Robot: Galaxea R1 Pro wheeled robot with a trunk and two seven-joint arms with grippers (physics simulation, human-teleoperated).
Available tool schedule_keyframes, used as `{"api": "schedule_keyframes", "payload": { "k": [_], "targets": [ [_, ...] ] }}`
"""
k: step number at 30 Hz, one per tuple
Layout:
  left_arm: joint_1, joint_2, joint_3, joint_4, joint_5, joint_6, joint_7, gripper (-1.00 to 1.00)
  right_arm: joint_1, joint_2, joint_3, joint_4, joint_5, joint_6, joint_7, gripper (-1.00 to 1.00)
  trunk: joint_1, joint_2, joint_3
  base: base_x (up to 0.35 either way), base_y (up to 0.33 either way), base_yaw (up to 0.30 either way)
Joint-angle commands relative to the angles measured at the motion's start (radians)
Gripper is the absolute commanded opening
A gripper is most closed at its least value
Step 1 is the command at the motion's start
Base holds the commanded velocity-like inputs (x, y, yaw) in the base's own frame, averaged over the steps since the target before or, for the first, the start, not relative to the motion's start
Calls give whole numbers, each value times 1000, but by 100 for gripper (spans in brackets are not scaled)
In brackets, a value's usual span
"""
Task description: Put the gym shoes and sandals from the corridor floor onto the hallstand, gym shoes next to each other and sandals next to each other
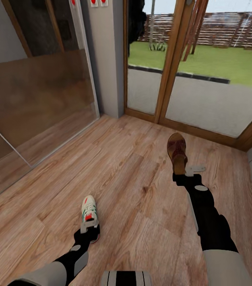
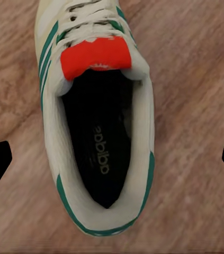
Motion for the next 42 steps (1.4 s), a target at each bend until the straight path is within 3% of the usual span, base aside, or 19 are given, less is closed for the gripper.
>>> {"api": "schedule_keyframes", "payload": {
  "k": [1, 8, 30, 42],
  "targets": [
    [1, 0, -9, 1, 5, -6, 5, 100, -1, 1, -1, -1, 1, 5, -1, -100, 0, 0, -2, 0, 0, 0],
    [4, 1, -9, 1, 6, -28, 5, 100, -1, 1, -1, -1, 1, 5, -1, -100, 2, -1, -19, 0, 0, 0],
    [4, 0, -10, -2, 3, -54, 5, 100, -1, 1, -1, -1, 1, 5, -1, -100, 11, -6, -138, 0, 0, 0],
    [4, 1, -10, -10, 2, -88, 5, 100, -1, 1, -1, -2, 1, 5, -1, -100, 11, -6, -150, 0, 0, 0]
  ]
}}
